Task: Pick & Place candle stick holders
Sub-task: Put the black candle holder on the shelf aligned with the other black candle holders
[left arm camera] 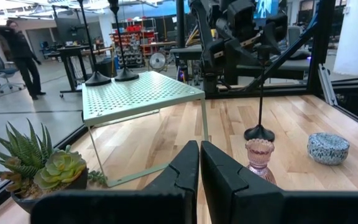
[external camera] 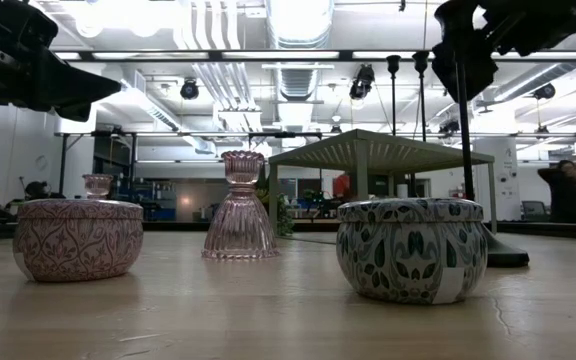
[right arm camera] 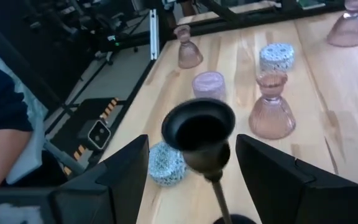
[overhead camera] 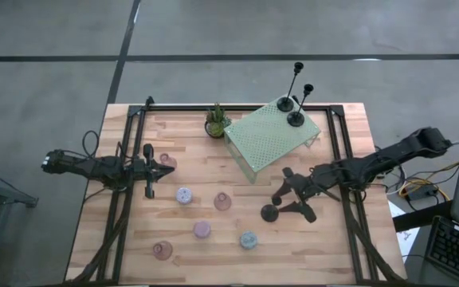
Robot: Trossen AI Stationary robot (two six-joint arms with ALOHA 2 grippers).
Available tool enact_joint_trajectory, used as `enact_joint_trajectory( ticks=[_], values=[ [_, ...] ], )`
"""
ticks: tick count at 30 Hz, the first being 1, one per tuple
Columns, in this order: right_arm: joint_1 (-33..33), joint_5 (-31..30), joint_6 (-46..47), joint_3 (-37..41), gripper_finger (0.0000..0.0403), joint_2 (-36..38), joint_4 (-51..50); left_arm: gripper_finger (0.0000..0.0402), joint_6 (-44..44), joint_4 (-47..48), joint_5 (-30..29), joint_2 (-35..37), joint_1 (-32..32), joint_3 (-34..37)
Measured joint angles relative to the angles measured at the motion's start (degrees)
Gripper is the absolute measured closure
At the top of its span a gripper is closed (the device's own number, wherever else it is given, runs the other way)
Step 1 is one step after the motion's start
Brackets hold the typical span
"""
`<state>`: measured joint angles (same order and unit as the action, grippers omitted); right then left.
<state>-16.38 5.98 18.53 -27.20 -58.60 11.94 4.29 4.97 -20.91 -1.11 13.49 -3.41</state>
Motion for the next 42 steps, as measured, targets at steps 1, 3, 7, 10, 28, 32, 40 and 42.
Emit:
enact_joint_trajectory(
  ticks=[1,3,7,10,28,32,40,42],
  values=[
    [0.0,-0.1,-0.1,0.0,0.0170,-0.6,0.5,0.0381,0.0,0.0,0.0,0.0,0.0,0.0],
    [0.0,-0.2,-0.5,0.0,0.0170,-2.1,2.6,0.0381,0.0,0.0,0.0,0.0,0.0,0.0],
    [0.0,-0.2,-0.9,-0.2,0.0174,-5.2,5.0,0.0381,0.0,0.0,0.0,0.0,0.0,0.0],
    [0.0,-0.1,-0.9,-0.9,0.0181,-6.7,5.1,0.0381,0.0,0.0,0.0,0.0,0.0,0.0],
    [0.0,0.0,-2.9,-2.2,0.0245,-2.2,1.5,0.0381,0.0,0.0,0.0,0.0,0.0,0.0],
    [0.0,-0.1,-2.9,-2.2,0.0266,-2.3,1.7,0.0381,0.0,0.0,0.0,0.0,0.0,0.0],
    [0.0,0.1,-2.2,-2.6,0.0260,-2.0,1.2,0.0381,0.0,0.0,0.0,0.0,0.0,0.0],
    [0.0,0.1,-1.5,-3.4,0.0258,-1.8,1.2,0.0381,0.0,0.0,0.0,0.0,0.0,0.0]
  ],
)
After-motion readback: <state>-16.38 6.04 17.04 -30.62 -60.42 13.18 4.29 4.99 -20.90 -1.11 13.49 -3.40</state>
